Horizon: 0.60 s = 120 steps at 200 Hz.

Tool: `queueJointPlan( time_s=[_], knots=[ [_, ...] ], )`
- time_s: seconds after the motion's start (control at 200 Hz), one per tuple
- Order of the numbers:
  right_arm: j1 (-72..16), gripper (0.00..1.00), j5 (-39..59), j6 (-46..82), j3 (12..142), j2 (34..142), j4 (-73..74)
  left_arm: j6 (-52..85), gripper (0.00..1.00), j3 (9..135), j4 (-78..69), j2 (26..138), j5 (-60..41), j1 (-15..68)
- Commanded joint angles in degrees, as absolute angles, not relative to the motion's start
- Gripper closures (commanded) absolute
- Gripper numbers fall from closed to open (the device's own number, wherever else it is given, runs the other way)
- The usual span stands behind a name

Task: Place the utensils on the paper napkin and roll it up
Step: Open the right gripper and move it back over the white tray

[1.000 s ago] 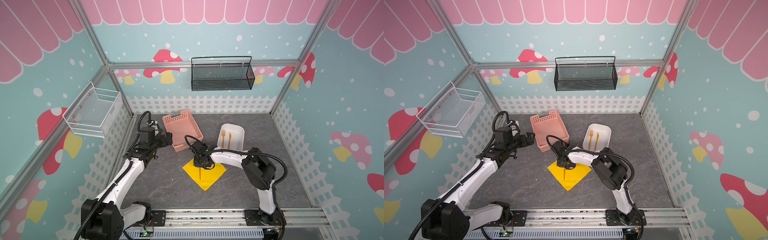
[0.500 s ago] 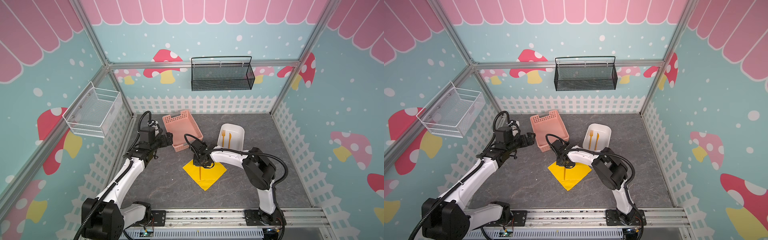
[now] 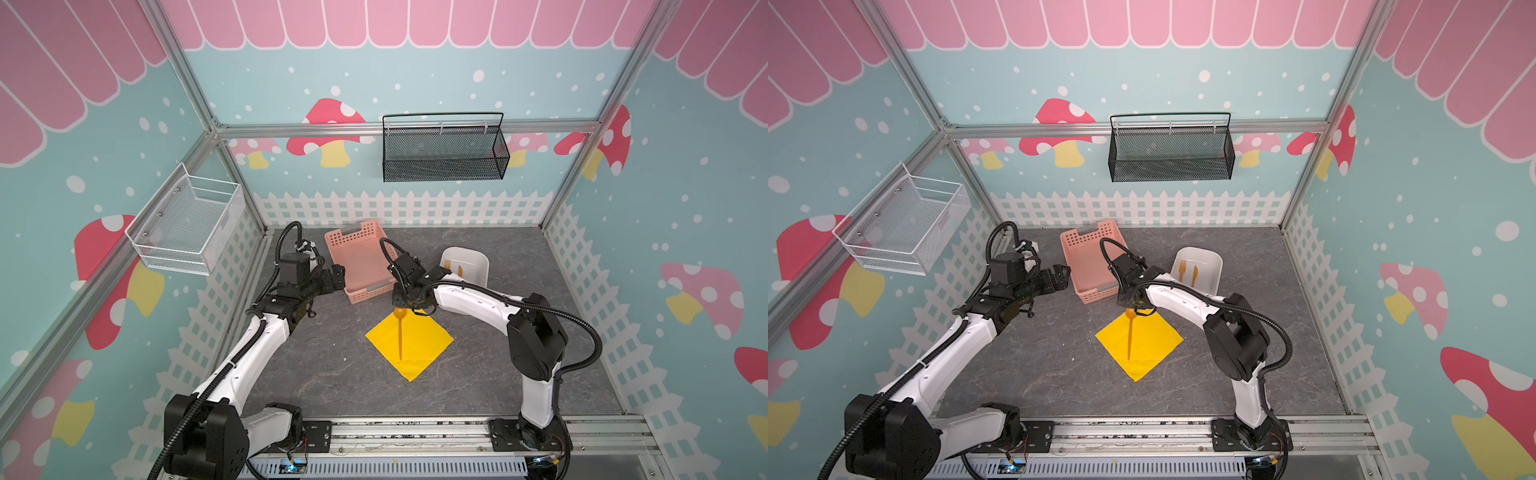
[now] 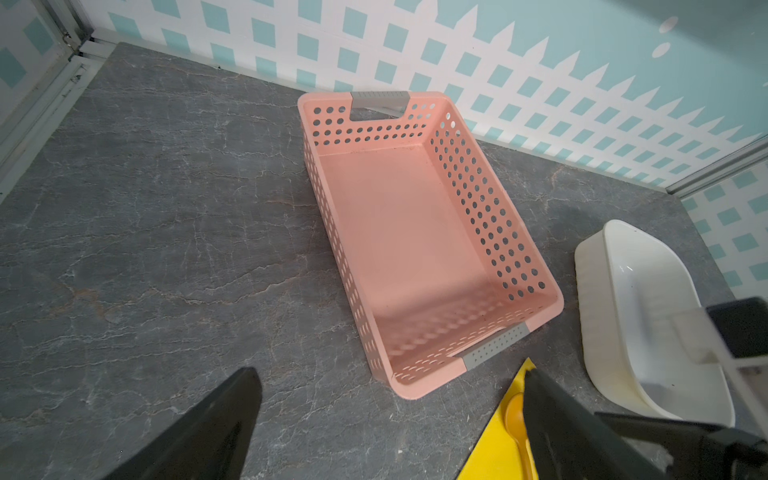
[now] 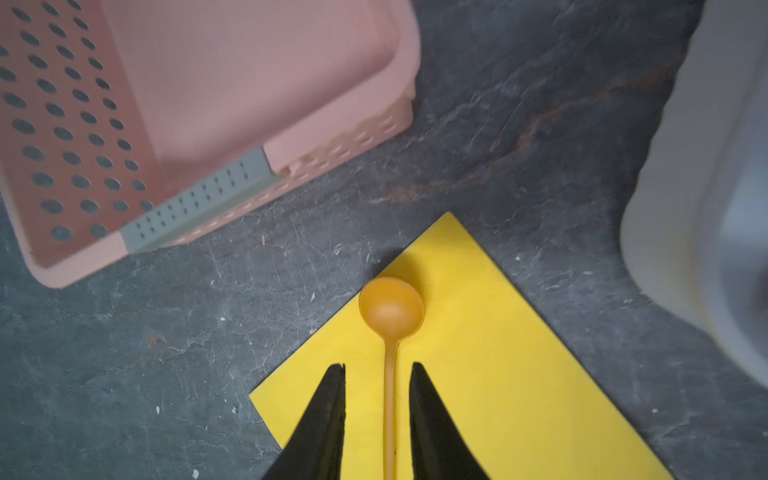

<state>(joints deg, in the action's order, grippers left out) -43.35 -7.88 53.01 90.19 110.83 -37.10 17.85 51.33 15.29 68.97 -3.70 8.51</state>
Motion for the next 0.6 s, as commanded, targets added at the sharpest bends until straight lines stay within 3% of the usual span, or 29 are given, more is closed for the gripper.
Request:
queueJointPlan(
  time_s=[0.0,0.595],
  knots=[
    [-39.75,0.71,-8.86,48.19,93.67,109.53,-42.20,18.37,0.00,52.73,15.91,68.47,-3.35,7.89],
    [-22.33,0.72,-4.64,36.77,101.07,115.36,-46.59,18.30,0.00,52.75,15.93,68.10,-2.68,7.19]
  ],
)
